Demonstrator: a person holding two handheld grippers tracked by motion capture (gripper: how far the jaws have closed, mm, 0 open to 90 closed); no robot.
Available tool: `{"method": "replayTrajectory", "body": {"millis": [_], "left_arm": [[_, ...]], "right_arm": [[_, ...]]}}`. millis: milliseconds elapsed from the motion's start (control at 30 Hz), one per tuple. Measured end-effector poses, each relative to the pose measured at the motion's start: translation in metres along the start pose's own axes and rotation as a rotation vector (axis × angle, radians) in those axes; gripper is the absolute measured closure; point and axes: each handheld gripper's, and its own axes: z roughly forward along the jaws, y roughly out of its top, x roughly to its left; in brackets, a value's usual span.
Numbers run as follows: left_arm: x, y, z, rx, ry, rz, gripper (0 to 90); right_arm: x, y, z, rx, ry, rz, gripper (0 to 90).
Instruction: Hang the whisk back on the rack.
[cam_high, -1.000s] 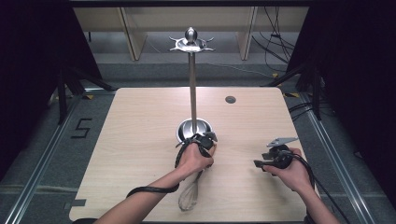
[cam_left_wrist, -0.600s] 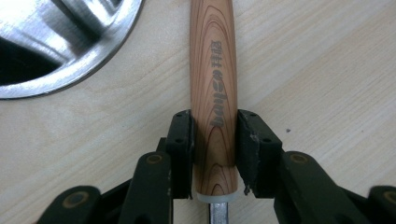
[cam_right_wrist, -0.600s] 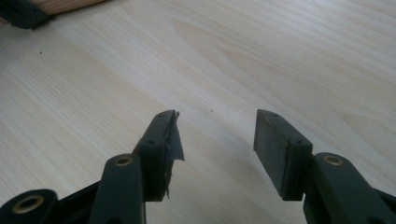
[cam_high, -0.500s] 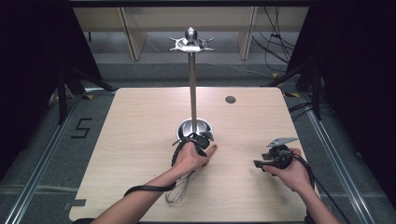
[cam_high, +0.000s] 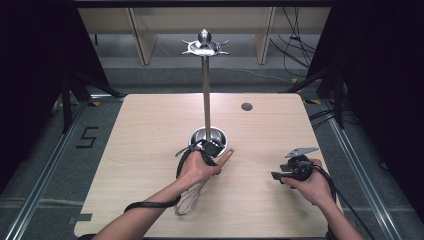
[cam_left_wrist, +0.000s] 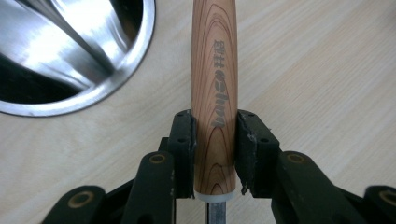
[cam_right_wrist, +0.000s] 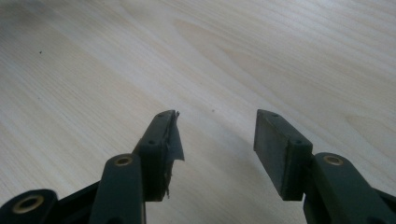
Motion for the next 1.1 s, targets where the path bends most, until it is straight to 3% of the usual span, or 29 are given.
{"method": "replayTrajectory", "body": {"millis": [100,167,200,267,333,367,400,433,467,500,567,667,700,833,867,900,967,1100], "left_arm": [[0.003,-0.004,-0.011,-0.060,-0.023,0.015,68.3],[0.003,-0.005,-0.016,-0.077,-0.029,0.026,68.4],[0.003,-0.009,-0.024,-0.143,-0.020,0.019,68.4],[0.003,-0.013,-0.035,-0.211,-0.025,0.022,68.4],[0.004,-0.016,-0.041,-0.266,-0.016,0.010,68.4],[0.004,-0.016,-0.041,-0.266,-0.016,0.010,68.4],[0.006,-0.019,-0.048,-0.310,-0.004,0.004,68.4],[0.006,-0.019,-0.048,-0.310,-0.004,0.004,68.4],[0.006,-0.023,-0.053,-0.362,0.010,-0.009,68.4],[0.006,-0.023,-0.053,-0.362,0.010,-0.009,68.4],[0.007,-0.026,-0.058,-0.407,0.027,-0.005,68.5],[0.007,-0.031,-0.061,-0.485,0.037,-0.044,68.5],[0.007,-0.031,-0.061,-0.485,0.037,-0.044,68.5],[0.007,-0.033,-0.069,-0.583,0.059,-0.055,68.6],[0.005,-0.033,-0.070,-0.617,0.048,-0.083,68.6],[0.005,-0.033,-0.070,-0.617,0.048,-0.083,68.6],[0.005,-0.032,-0.077,-0.667,0.083,-0.083,68.6],[0.005,-0.030,-0.082,-0.714,0.092,-0.087,68.6]], "right_arm": [[0.000,-0.001,0.004,-0.045,-0.006,0.005,49.7],[0.000,-0.001,0.003,-0.034,-0.005,0.004,49.7],[0.000,-0.001,0.002,-0.025,-0.004,0.003,49.7],[0.000,0.000,0.001,-0.013,-0.001,0.003,49.7],[0.001,0.000,0.000,0.007,0.005,0.018,49.7],[0.001,0.000,0.000,0.007,0.005,0.018,49.7],[0.001,0.000,0.000,0.009,0.003,0.010,49.7],[0.001,0.000,0.000,0.009,0.003,0.010,49.7],[0.001,0.000,0.000,0.011,0.003,0.010,49.7],[0.001,0.000,0.000,0.011,0.003,0.010,49.7],[0.002,0.000,0.000,0.012,0.004,0.011,49.6],[0.002,0.000,0.000,0.012,0.005,0.014,49.6],[0.002,0.000,0.000,0.012,0.005,0.014,49.6],[0.001,0.000,0.000,0.010,0.004,0.011,49.7],[0.001,0.000,0.000,0.010,0.003,0.011,49.7],[0.001,0.000,0.000,0.010,0.003,0.011,49.7],[0.002,0.000,0.000,0.012,0.006,0.013,49.6],[0.003,0.001,0.000,0.015,0.010,0.024,49.7]]}}
